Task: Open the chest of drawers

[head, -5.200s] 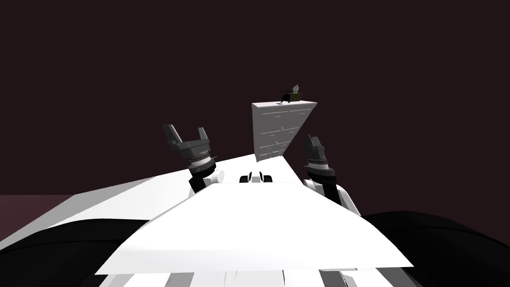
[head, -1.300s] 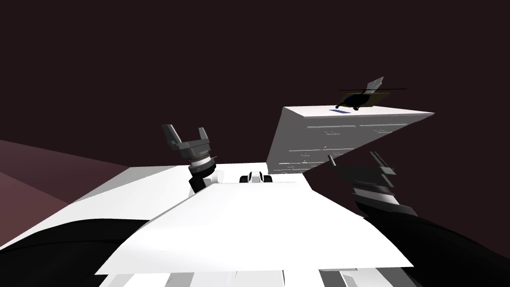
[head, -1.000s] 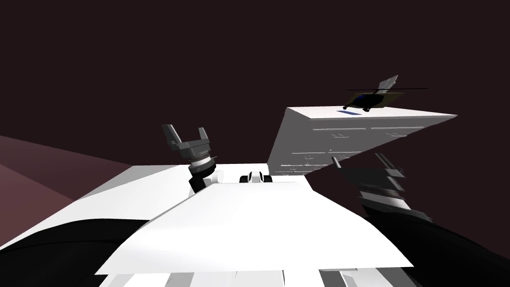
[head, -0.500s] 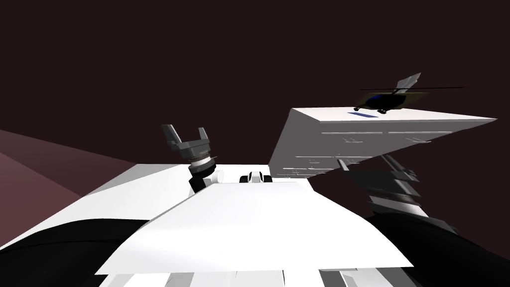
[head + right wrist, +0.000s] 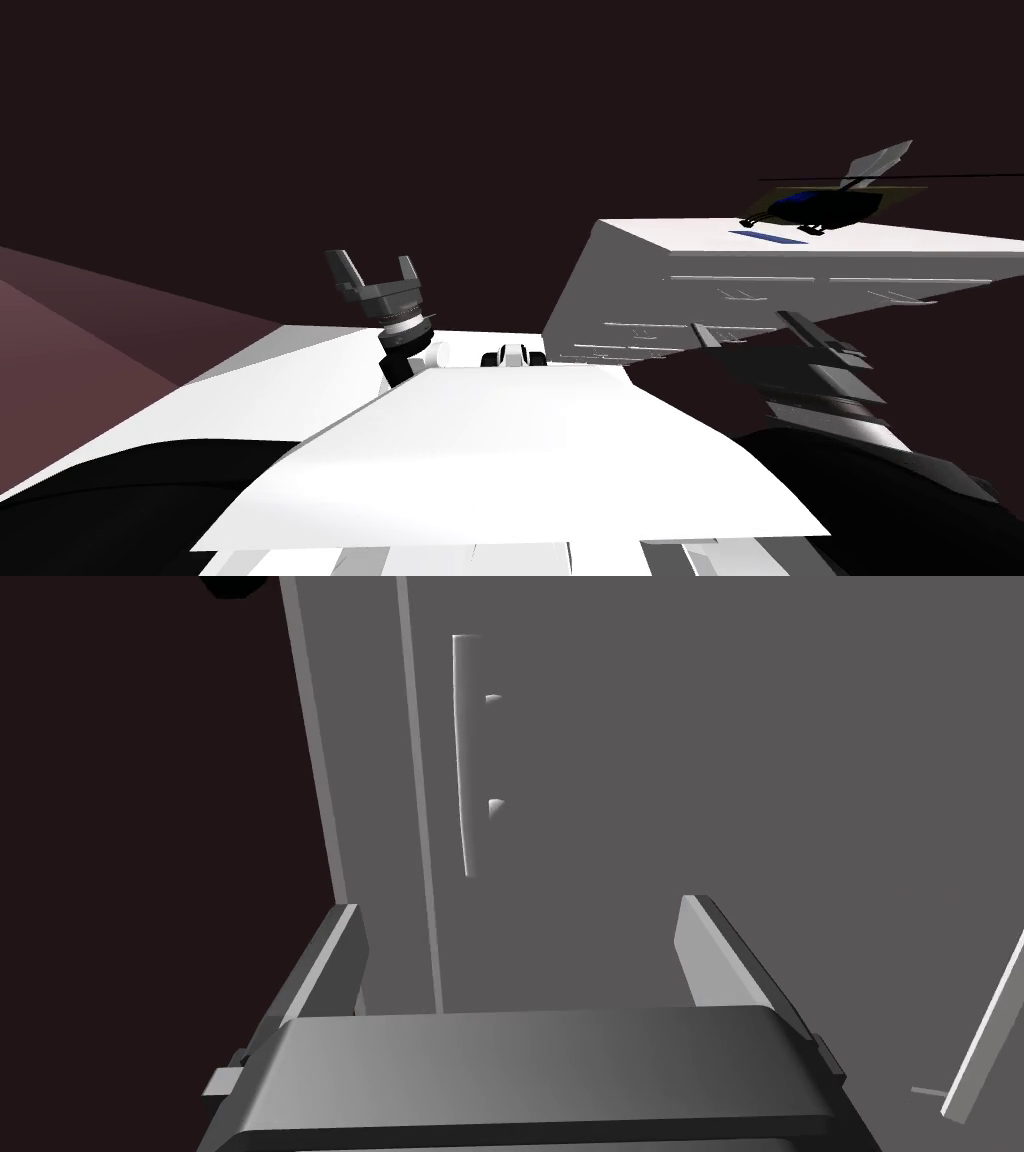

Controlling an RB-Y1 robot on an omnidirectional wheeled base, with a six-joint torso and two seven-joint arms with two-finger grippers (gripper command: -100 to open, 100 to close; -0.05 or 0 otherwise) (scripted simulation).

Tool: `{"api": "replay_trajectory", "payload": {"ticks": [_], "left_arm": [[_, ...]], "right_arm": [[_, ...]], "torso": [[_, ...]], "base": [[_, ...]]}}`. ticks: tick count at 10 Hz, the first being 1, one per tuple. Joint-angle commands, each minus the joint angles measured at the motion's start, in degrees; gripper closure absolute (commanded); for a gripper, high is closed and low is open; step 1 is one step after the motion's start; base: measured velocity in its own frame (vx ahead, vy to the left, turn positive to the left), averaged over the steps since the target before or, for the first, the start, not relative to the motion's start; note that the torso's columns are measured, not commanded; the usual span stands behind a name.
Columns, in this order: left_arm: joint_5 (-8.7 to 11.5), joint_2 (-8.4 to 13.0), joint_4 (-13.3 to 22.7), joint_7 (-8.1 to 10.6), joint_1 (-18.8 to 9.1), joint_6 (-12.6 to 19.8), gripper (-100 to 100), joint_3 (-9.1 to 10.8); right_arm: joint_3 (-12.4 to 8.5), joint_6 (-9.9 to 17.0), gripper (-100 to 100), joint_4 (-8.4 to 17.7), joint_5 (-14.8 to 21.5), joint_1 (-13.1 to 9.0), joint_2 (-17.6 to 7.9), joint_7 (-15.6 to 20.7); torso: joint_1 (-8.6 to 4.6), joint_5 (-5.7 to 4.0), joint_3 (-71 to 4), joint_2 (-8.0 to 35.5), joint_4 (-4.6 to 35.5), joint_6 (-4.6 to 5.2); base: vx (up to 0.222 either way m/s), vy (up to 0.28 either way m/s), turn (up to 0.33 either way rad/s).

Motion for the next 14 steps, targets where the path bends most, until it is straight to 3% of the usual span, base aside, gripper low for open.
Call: {"api": "replay_trajectory", "payload": {"ticks": [1,3,4,6,7,10,11,13,14], "left_arm": [[0.0,0.0,0.0,0.00,0.0,0.0,0,0.00],[0.0,0.0,0.0,0.00,0.0,0.0,0,0.00],[0.0,0.0,0.0,0.00,0.0,0.0,0,0.00],[0.0,0.0,0.0,0.00,0.0,0.0,0,0.00],[0.0,0.0,0.0,0.00,0.0,0.0,0,0.00],[0.0,0.0,0.0,0.00,0.0,0.0,0,0.00],[0.0,0.0,0.0,0.00,0.0,0.0,0,0.00],[0.0,0.0,0.0,0.00,0.0,0.0,0,0.00],[0.0,0.0,0.0,0.00,0.0,0.0,0,0.00]], "right_arm": [[-1.3,-0.3,-100,0.4,0.2,0.9,-1.5,3.5],[-1.5,-0.2,-100,0.4,0.2,1.0,-1.7,3.7],[1.3,0.1,-100,3.3,3.0,-1.8,-4.6,1.0],[1.5,0.1,-100,3.3,3.8,-5.1,-4.6,0.8],[4.1,0.4,-100,6.2,6.4,-7.0,-7.5,-1.9],[4.4,0.4,-100,6.2,7.3,-11.1,-7.5,-2.3],[7.2,0.8,-100,9.0,10.1,-13.4,-10.4,-5.1],[7.4,0.8,-100,9.0,10.9,-16.8,-10.4,-5.3],[7.4,0.8,-100,9.0,10.9,-17.2,-10.4,-5.3]], "torso": [[0.01,0.00,0.0,0.0,0.0,0.00],[0.05,0.02,0.0,0.0,0.0,0.01],[0.01,0.00,0.1,0.1,0.0,0.01],[0.07,0.02,0.0,0.1,0.0,-0.03],[0.03,0.01,0.0,0.0,0.0,-0.05],[0.02,0.01,0.0,0.0,0.0,-0.05],[-0.03,-0.01,0.0,0.0,0.0,-0.02],[0.09,0.03,0.0,0.0,0.0,-0.03],[0.04,0.02,0.0,0.0,0.0,-0.04]], "base": [[0.053,0.018,0.041],[0.035,0.013,0.018],[0.012,0.024,-0.385],[0.002,0.029,-0.130],[0.002,0.027,-0.327],[0.001,0.018,-0.079],[0.006,0.025,-0.383],[-0.001,0.028,-0.122],[0.001,0.001,0.034]]}}
